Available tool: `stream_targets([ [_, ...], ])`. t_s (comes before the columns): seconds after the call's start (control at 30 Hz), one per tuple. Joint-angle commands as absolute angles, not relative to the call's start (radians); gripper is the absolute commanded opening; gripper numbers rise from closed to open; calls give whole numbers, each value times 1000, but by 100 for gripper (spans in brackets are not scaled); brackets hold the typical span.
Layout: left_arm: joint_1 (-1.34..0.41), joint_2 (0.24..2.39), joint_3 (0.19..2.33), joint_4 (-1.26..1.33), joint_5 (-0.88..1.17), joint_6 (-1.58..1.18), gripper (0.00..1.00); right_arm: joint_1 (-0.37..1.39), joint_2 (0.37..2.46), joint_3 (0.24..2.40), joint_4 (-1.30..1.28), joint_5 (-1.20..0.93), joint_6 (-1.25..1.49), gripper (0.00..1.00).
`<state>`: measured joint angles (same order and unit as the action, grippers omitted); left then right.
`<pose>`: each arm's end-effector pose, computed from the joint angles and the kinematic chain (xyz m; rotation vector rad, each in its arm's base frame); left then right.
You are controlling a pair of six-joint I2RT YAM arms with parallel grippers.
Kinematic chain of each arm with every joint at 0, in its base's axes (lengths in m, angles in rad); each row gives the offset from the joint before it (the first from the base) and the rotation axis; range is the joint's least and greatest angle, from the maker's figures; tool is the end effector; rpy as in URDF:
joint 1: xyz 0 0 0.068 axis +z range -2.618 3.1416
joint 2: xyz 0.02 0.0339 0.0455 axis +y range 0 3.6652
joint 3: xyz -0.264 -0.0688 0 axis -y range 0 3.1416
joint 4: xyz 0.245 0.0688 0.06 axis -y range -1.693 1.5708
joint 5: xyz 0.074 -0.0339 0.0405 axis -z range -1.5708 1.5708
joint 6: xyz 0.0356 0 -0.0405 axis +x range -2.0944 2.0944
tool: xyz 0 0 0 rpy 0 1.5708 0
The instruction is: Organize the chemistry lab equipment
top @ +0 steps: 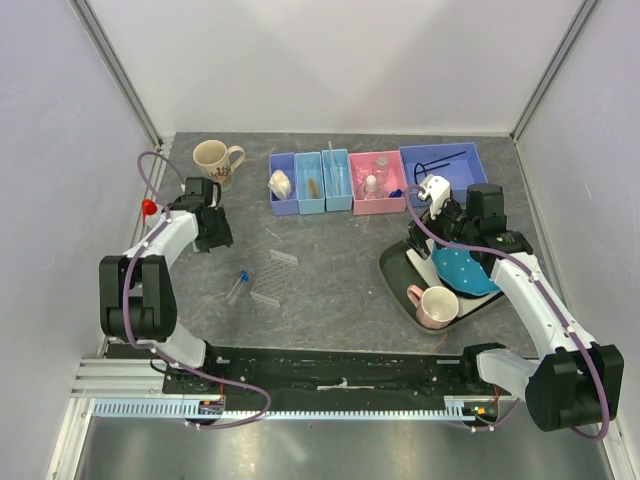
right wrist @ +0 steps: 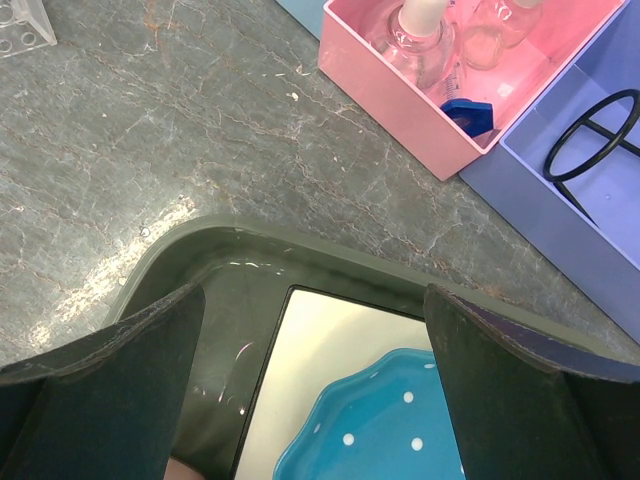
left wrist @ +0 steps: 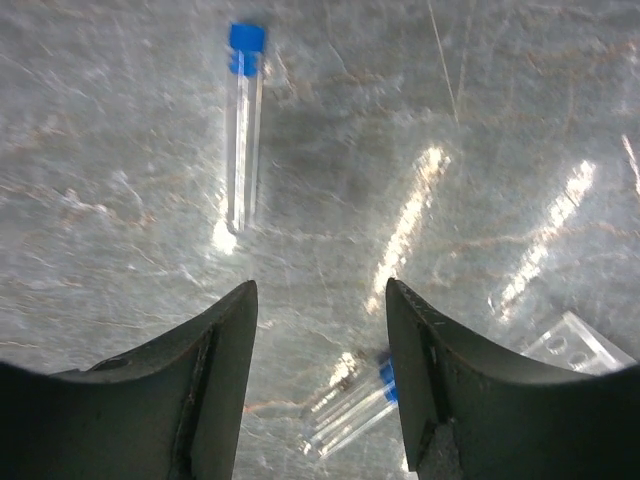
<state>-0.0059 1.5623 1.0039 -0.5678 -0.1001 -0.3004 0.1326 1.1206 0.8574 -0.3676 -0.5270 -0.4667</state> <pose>0.3044 0.0018 0.1998 -0.4243 2.6536 0.0404 0.2374 0.0497 0.2836 -0.8989 1.9303 0.3830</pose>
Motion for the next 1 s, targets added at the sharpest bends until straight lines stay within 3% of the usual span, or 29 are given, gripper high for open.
stream_targets([
  [0.0, -2, 1615, 1104, -577, -221, -204, 61, 127, 1121, 853, -348, -568, -460, 98],
  [0.57, 44, 1861, 1236, -572, -299, -123, 47, 129, 1124, 851, -350, -571, -462, 98],
  [0.97, 60, 1911, 1226, -586, -204, -140, 20, 129, 1121, 851, -351, -566, -465, 98],
])
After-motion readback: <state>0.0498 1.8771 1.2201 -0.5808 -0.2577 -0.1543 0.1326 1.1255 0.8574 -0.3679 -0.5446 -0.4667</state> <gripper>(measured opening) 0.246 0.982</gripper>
